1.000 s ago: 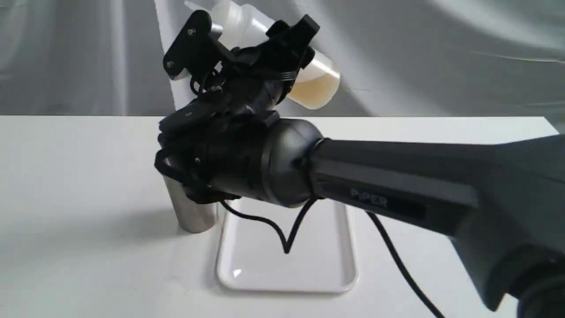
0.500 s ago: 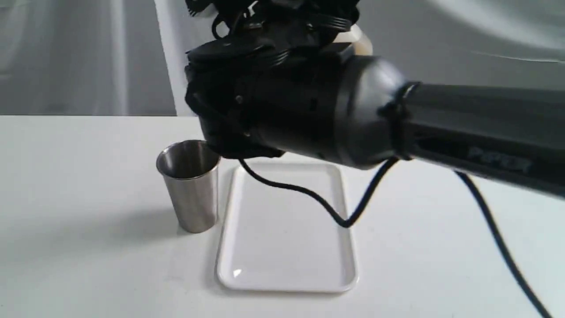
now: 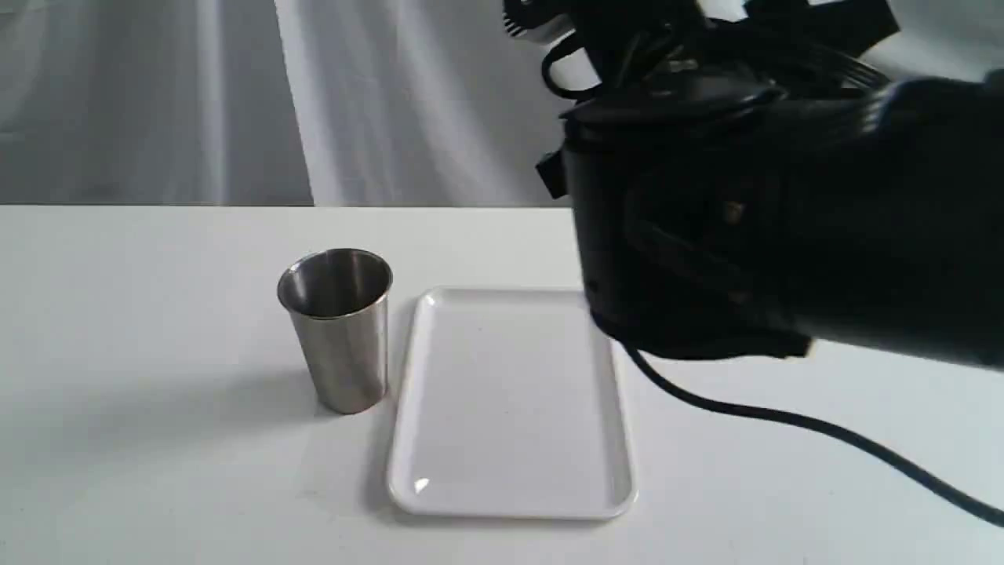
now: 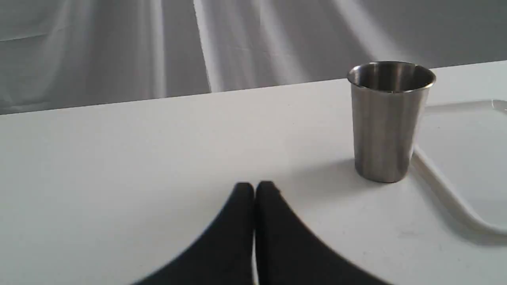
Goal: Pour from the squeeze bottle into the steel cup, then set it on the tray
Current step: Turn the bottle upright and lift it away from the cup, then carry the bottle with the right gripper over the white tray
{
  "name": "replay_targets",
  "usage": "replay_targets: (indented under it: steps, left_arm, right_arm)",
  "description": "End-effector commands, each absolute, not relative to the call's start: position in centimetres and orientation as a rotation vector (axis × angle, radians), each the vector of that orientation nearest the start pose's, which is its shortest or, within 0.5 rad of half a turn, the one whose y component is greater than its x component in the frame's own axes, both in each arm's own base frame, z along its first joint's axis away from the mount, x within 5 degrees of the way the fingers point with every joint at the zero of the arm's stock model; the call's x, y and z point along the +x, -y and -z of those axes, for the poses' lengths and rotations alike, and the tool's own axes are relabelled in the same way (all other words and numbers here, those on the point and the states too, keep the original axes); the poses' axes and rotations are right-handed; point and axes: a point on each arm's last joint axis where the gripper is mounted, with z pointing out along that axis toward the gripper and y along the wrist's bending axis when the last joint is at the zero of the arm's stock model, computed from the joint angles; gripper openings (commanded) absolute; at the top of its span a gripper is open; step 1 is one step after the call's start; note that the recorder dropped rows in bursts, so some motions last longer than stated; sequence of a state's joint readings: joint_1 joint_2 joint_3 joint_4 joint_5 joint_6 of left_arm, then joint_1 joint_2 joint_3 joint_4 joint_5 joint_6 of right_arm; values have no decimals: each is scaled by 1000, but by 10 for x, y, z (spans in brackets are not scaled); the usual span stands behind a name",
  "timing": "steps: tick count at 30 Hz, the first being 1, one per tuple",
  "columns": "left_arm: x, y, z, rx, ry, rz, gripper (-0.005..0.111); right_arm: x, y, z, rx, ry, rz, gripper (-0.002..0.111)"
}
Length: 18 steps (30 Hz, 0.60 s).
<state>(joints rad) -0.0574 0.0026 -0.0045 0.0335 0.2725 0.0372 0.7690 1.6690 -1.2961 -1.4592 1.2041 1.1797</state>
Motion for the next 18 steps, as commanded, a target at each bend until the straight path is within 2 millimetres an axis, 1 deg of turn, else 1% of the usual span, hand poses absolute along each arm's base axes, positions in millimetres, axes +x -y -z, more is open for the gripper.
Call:
replay_targets:
  steps: [1,5,10,16,18]
  left_arm:
    - [55,3,-189,107,-1746,-10,0]
    - [55,3,-189,107,-1746,-10,0]
    - [55,3,-189,105,-1746,-8,0]
    - [55,3,-189,105,-1746,-8,0]
    - [55,3,-189,105,-1746,-8,0]
  right_arm:
    - [289,-161,-347,-46,-1786,728,16]
    - [278,-151,-353,-12,-1778,699,16]
    - [267,-140,-350,-35,-1785,693,16]
    - [260,-142,-338,-169,-1812,573,16]
    - [260,-144,-336,-188,-1823,540,16]
